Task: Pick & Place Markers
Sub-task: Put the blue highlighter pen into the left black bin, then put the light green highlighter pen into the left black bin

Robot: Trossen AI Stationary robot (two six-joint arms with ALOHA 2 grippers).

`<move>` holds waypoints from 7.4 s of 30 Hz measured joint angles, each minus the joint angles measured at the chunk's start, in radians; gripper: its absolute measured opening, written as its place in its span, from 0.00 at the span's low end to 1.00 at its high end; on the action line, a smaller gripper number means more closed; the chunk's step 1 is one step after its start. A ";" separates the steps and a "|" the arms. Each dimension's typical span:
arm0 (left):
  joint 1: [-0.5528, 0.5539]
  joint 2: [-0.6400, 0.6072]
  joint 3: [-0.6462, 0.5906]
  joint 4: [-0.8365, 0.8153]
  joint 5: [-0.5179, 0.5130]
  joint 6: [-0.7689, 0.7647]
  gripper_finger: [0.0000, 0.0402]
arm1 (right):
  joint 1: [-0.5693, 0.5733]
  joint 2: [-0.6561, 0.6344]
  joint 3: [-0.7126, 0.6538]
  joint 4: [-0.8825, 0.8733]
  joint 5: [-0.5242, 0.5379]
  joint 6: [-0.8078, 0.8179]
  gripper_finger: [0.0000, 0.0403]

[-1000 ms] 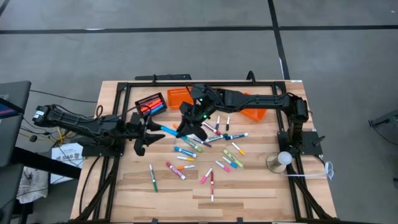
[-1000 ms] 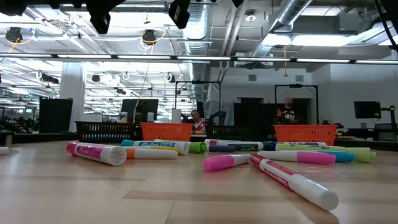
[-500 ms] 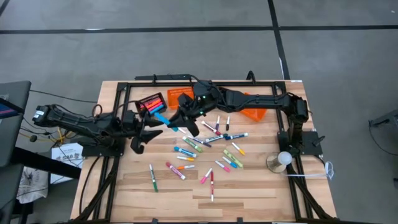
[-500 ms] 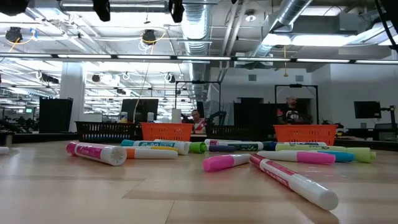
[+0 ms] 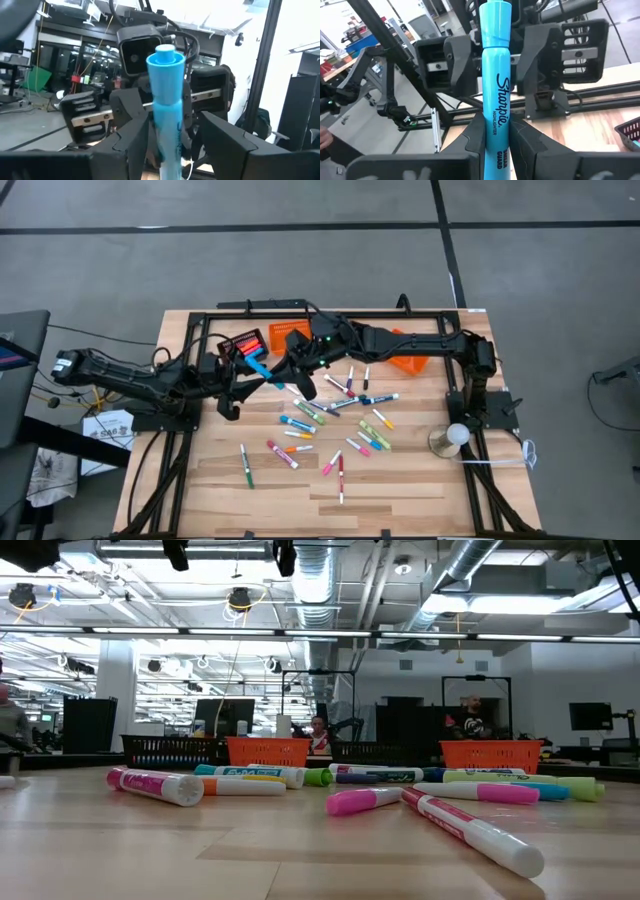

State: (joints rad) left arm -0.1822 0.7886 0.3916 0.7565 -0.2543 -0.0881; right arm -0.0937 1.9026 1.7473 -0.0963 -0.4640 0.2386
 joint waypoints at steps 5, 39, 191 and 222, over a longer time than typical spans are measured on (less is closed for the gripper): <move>0.011 0.026 0.000 0.018 0.000 -0.004 0.43 | 0.000 0.000 0.000 0.008 0.022 -0.001 0.12; 0.060 -0.001 0.000 -0.058 -0.021 0.002 0.16 | -0.029 0.000 0.000 -0.049 -0.076 -0.037 0.45; 0.200 -0.215 0.288 -0.912 0.239 -0.213 0.36 | 0.273 -0.785 -0.912 -0.474 0.317 0.289 0.35; 0.201 -0.400 0.145 -0.913 0.239 -0.231 0.36 | 0.255 -0.227 -0.767 -0.608 0.237 0.319 0.44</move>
State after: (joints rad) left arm 0.0185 0.3884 0.5365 -0.1562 -0.0151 -0.3195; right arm 0.1612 1.6759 0.9804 -0.7041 -0.2268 0.5575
